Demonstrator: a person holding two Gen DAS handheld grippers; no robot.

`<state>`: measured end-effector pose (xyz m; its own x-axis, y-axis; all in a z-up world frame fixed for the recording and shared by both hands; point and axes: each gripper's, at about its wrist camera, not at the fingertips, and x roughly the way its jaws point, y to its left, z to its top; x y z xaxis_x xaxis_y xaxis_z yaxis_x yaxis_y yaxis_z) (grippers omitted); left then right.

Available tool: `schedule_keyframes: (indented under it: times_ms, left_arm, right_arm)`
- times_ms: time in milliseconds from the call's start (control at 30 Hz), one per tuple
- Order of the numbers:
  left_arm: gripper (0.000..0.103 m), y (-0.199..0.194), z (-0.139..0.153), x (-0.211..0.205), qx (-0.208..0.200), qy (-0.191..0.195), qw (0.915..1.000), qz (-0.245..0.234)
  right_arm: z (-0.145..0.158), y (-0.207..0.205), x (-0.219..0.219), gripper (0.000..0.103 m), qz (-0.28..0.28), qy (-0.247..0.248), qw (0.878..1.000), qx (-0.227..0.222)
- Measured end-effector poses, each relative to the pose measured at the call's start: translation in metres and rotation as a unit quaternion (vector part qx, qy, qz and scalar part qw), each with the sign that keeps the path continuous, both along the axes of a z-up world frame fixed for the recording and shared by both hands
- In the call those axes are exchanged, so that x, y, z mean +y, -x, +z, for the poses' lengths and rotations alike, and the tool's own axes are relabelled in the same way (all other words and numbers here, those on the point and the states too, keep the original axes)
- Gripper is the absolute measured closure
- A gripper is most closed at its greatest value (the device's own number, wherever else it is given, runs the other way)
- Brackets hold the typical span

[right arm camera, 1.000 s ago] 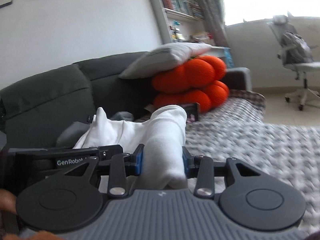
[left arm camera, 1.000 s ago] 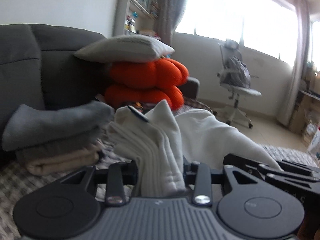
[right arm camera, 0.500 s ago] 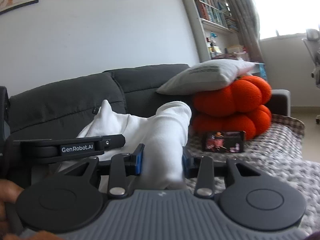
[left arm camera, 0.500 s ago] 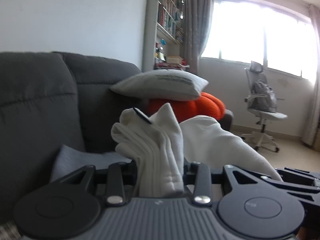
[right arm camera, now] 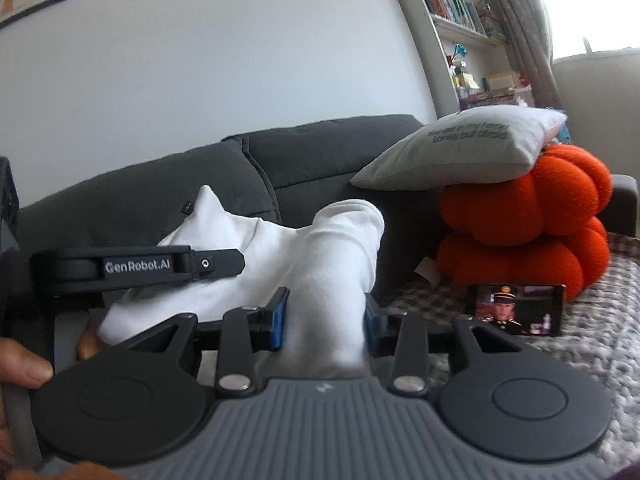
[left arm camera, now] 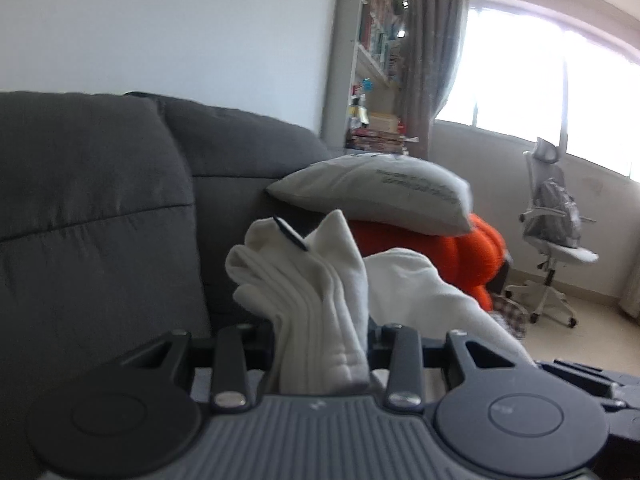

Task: Fold clothes
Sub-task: 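Lower the held sweatshirt bundle with both grippers onto the folded clothes stack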

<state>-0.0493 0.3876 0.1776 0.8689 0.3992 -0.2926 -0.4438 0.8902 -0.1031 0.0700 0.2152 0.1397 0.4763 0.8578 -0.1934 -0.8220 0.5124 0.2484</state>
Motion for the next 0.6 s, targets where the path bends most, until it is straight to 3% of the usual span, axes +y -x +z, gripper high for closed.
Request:
schedule_keyframes:
  times_ms: [200,400,567,600]
  left_arm:
    - [0.066,-0.009,-0.019,0.041,-0.004,0.042,0.9989,0.021]
    - [0.065,-0.027,-0.034,0.064,0.01,0.052,0.9978,0.039]
    - [0.053,-0.042,-0.079,0.083,0.074,0.086,0.9912,0.069]
    - [0.048,-0.038,-0.08,0.081,0.07,0.079,0.9916,0.074]
  right_arm:
    - [-0.014,-0.017,0.037,0.062,0.014,0.01,1.0,0.013]
    - [-0.027,-0.028,0.059,0.062,0.014,0.011,0.999,0.031]
    - [-0.062,-0.037,0.072,0.058,0.0,0.046,0.998,0.052]
    - [-0.068,-0.035,0.07,0.05,-0.007,0.046,0.998,0.043]
